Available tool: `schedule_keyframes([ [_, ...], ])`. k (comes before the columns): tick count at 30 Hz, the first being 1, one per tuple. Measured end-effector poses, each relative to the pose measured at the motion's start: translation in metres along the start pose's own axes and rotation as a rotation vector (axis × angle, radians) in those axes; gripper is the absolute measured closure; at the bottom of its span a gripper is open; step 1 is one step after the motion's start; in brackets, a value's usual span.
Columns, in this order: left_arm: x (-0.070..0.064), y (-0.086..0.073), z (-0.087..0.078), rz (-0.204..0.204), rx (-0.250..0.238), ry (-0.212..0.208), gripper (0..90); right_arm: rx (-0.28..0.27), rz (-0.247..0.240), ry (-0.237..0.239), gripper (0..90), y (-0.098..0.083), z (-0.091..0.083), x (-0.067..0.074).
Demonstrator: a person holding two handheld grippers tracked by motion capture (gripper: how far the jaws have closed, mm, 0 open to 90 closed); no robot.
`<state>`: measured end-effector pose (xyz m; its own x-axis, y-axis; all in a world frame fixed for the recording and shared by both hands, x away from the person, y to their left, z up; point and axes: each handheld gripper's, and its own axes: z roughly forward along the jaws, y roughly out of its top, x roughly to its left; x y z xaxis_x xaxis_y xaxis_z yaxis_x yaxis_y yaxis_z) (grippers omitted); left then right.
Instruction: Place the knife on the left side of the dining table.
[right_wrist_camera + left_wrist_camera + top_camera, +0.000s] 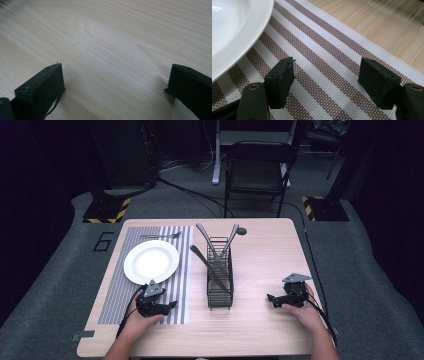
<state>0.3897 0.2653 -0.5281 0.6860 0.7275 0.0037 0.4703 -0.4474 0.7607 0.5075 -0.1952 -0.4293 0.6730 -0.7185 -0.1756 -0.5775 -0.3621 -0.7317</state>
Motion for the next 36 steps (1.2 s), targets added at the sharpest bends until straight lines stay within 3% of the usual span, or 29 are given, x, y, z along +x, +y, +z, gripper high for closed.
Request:
schedule_keyframes([
  [28,-0.0007,0.0005,0.0002,-0.014,-0.002,0.012,29.2,0.010,0.014,0.001,0.0,0.0003,-0.0006,0.0008],
  [36,0.0027,0.0021,-0.0041,-0.054,0.004,0.011,38.7,0.006,0.007,-0.001,0.0,0.0000,-0.0004,0.0003],
])
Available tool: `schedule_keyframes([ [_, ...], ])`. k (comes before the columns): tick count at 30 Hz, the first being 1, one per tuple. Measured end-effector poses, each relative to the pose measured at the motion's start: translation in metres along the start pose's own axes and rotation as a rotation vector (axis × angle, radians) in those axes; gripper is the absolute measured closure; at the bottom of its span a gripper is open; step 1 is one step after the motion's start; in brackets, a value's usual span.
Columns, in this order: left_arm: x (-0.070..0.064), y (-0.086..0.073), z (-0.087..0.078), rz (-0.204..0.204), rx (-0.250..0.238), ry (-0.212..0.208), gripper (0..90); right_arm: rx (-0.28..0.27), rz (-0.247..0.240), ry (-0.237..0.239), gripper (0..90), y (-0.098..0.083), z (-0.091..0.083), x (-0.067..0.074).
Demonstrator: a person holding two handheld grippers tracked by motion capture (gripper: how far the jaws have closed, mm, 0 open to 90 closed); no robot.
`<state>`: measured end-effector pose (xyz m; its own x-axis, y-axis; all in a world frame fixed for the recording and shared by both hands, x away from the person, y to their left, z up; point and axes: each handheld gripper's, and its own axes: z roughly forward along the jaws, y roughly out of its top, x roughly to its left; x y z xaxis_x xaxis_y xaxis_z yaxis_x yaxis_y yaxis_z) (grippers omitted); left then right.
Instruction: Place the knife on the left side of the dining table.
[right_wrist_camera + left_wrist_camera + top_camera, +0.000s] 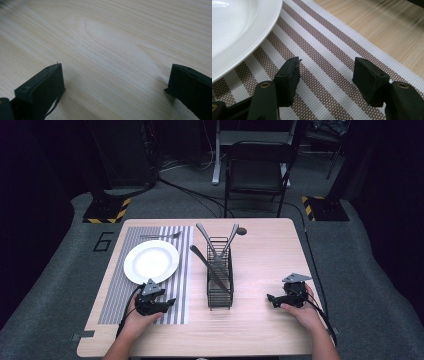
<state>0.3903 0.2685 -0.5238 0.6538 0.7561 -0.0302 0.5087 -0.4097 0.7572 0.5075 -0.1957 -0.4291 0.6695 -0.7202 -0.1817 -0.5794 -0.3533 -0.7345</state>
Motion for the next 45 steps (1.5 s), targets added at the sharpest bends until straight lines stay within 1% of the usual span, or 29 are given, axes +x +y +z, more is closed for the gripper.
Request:
schedule_keyframes([
  [4,-0.003,0.007,-0.010,-0.001,-0.013,-0.026,40.2,0.000,0.000,-0.001,0.0,0.000,0.000,0.000],
  [6,-0.005,0.010,-0.013,-0.015,-0.025,-0.036,41.0,0.000,-0.001,-0.001,0.0,0.000,0.000,0.000],
  [7,-0.005,0.010,-0.013,-0.015,-0.025,-0.036,41.4,0.000,-0.001,-0.001,0.0,0.000,0.000,0.000],
  [8,-0.006,0.012,-0.015,-0.024,-0.031,-0.050,41.4,0.000,0.000,-0.001,0.0,0.000,0.000,0.000],
  [10,-0.009,0.016,-0.020,-0.064,-0.048,-0.073,42.1,0.000,-0.001,-0.001,0.0,0.000,0.000,0.000],
  [13,-0.011,0.019,-0.022,-0.065,-0.049,-0.073,44.5,0.000,0.000,-0.001,0.0,0.000,0.000,0.000],
  [15,-0.013,0.023,-0.024,-0.076,-0.047,-0.074,44.9,0.000,0.000,-0.001,0.0,0.000,0.000,0.000],
  [16,-0.014,0.028,-0.026,-0.080,-0.047,-0.076,45.2,0.000,0.000,-0.001,0.0,0.000,0.000,0.000],
  [17,-0.014,0.028,-0.026,-0.080,-0.047,-0.076,45.2,0.000,0.000,-0.001,0.0,0.000,0.000,0.000],
  [18,-0.015,0.033,-0.028,-0.090,-0.050,-0.084,45.5,0.000,0.000,-0.001,0.0,0.000,0.000,0.000],
  [19,-0.015,0.033,-0.028,-0.090,-0.050,-0.084,46.0,0.000,0.000,-0.001,0.0,0.000,0.000,0.000],
  [20,-0.016,0.038,-0.030,-0.101,-0.056,-0.079,46.3,0.004,0.006,0.000,0.0,0.000,0.000,0.001],
  [21,-0.016,0.038,-0.030,-0.101,-0.056,-0.079,46.9,0.004,0.004,0.005,0.0,0.000,0.000,0.000],
  [23,-0.017,0.044,-0.032,-0.096,-0.043,-0.072,47.4,0.003,0.004,0.004,0.0,0.000,0.001,0.001],
  [25,-0.018,0.046,-0.032,-0.096,-0.047,-0.073,48.5,0.005,0.005,0.006,0.0,0.000,0.001,0.001],
  [26,-0.020,0.051,-0.033,-0.102,-0.047,-0.064,49.6,0.002,0.000,0.012,0.0,-0.001,0.001,0.000],
  [27,-0.020,0.051,-0.033,-0.102,-0.047,-0.064,50.8,0.002,0.000,0.012,0.0,-0.001,0.001,0.000],
  [29,-0.022,0.059,-0.035,-0.121,-0.055,-0.083,52.2,0.000,-0.004,0.006,0.0,-0.001,0.001,0.000],
  [31,-0.023,0.060,-0.036,-0.117,-0.052,-0.082,53.0,-0.003,-0.006,0.002,0.0,-0.001,0.001,0.000],
  [32,-0.024,0.066,-0.037,-0.127,-0.064,-0.087,53.2,-0.002,-0.005,0.005,0.0,-0.001,0.002,0.000],
  [34,-0.024,0.070,-0.038,-0.140,-0.068,-0.093,54.0,-0.003,-0.005,0.009,0.0,-0.001,0.002,0.000],
  [35,-0.024,0.072,-0.038,-0.144,-0.076,-0.088,54.2,-0.002,-0.004,0.006,0.0,-0.001,0.002,0.000],
  [36,-0.024,0.075,-0.039,-0.147,-0.071,-0.088,54.9,-0.002,-0.004,0.006,0.0,-0.001,0.002,0.000],
  [38,-0.024,0.078,-0.040,-0.151,-0.073,-0.086,55.7,-0.002,-0.005,0.007,0.0,-0.001,0.002,0.000],
  [39,-0.023,0.080,-0.041,-0.145,-0.075,-0.084,55.7,-0.002,-0.005,0.007,0.0,-0.001,0.002,0.000],
  [41,-0.024,0.085,-0.044,-0.155,-0.086,-0.081,56.7,-0.004,-0.007,-0.005,0.0,-0.001,0.002,0.000],
  [42,-0.024,0.088,-0.045,-0.156,-0.092,-0.082,56.7,-0.005,-0.006,-0.001,0.0,-0.001,0.002,0.000],
  [43,-0.024,0.090,-0.047,-0.159,-0.096,-0.080,57.0,-0.005,-0.007,-0.012,0.0,-0.002,0.002,0.001],
  [45,-0.023,0.094,-0.049,-0.158,-0.100,-0.077,57.8,-0.006,-0.011,-0.012,0.0,-0.002,0.002,0.001],
])
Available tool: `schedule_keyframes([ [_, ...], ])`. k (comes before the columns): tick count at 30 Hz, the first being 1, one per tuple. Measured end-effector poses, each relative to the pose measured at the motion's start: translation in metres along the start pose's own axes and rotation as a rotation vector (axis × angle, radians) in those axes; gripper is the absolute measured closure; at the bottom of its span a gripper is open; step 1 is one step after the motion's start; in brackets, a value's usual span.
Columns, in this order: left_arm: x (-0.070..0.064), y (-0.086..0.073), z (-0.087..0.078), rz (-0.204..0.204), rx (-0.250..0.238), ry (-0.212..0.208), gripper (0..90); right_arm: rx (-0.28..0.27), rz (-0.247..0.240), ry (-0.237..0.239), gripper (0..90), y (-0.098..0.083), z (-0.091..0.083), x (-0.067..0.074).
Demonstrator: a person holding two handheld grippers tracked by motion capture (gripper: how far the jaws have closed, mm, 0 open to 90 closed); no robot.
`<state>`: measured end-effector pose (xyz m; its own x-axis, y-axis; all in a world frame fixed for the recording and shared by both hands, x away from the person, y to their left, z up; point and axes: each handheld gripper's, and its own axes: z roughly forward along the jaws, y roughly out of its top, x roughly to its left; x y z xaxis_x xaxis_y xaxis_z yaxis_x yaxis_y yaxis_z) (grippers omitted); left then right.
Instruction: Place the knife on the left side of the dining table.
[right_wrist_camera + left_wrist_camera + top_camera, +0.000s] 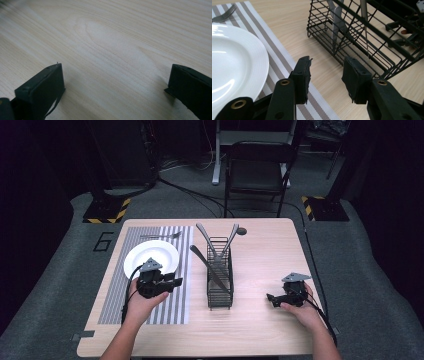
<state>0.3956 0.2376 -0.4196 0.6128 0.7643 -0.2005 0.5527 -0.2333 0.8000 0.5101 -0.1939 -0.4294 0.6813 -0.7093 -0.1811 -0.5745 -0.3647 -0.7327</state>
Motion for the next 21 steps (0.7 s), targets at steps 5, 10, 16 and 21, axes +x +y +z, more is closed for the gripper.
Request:
schedule_keyframes([
  [5,-0.002,0.012,-0.005,-0.001,-0.017,0.005,59.1,0.002,0.001,0.001,0.0,-0.001,0.001,0.001],
  [10,-0.004,0.026,-0.006,-0.010,-0.029,0.001,60.3,0.002,0.001,0.000,0.0,-0.001,0.001,0.001],
  [16,-0.009,0.043,-0.007,-0.005,-0.051,-0.004,60.4,0.002,0.002,0.001,0.0,-0.001,0.001,0.001],
  [21,-0.011,0.053,-0.005,-0.008,-0.059,-0.019,60.4,0.002,0.002,0.001,0.0,-0.001,0.001,0.001],
])
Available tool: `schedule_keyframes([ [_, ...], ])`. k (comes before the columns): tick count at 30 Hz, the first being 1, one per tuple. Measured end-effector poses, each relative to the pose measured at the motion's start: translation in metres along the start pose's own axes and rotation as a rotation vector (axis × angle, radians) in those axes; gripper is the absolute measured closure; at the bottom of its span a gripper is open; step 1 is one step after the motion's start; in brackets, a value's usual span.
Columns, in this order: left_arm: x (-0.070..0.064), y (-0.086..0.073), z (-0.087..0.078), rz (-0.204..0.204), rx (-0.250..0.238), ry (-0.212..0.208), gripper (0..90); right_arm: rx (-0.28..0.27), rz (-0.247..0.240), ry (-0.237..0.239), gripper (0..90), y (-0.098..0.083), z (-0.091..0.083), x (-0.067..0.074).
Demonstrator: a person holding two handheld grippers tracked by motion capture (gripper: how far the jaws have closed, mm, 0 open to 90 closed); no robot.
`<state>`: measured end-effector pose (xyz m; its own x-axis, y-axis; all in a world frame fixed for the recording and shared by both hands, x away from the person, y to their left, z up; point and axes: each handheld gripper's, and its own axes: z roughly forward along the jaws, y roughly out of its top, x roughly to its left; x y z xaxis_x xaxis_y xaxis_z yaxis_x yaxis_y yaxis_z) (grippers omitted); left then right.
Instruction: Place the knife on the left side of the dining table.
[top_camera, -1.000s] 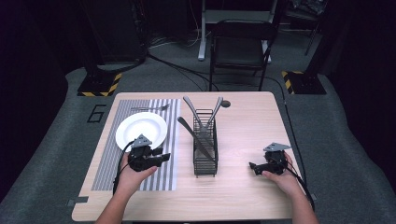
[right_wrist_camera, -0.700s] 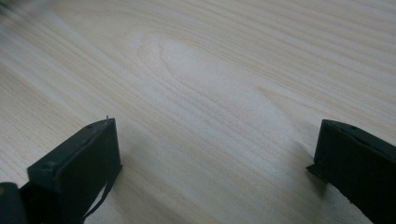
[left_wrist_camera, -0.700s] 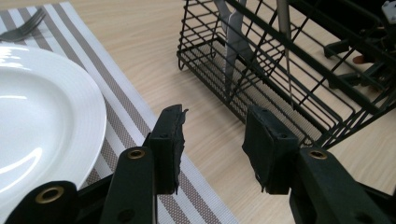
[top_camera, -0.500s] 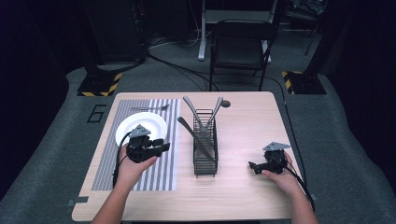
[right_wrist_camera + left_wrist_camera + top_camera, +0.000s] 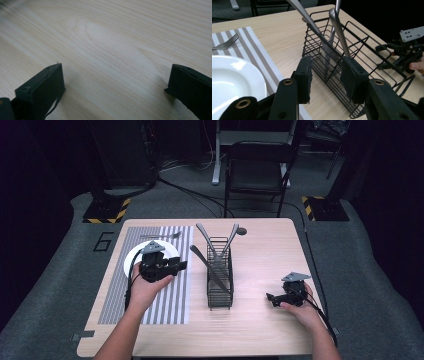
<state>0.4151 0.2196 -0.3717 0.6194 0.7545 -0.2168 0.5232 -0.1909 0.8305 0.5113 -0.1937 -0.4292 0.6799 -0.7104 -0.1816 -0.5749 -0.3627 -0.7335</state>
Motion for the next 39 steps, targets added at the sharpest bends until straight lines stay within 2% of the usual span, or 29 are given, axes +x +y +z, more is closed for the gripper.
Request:
schedule_keyframes([
  [5,0.000,0.008,0.006,-0.013,0.001,-0.004,60.2,0.000,-0.001,0.003,0.0,0.000,0.000,0.000],
  [13,-0.001,0.020,0.015,-0.005,-0.013,-0.021,58.9,0.000,0.000,-0.001,0.0,0.000,0.000,0.000],
  [26,-0.004,0.030,0.034,0.014,-0.022,-0.047,59.1,0.000,0.000,-0.001,0.0,0.000,0.000,0.000],
  [39,-0.006,0.038,0.045,0.019,-0.015,-0.049,66.5,0.000,-0.001,0.000,0.0,0.000,0.000,0.000],
])
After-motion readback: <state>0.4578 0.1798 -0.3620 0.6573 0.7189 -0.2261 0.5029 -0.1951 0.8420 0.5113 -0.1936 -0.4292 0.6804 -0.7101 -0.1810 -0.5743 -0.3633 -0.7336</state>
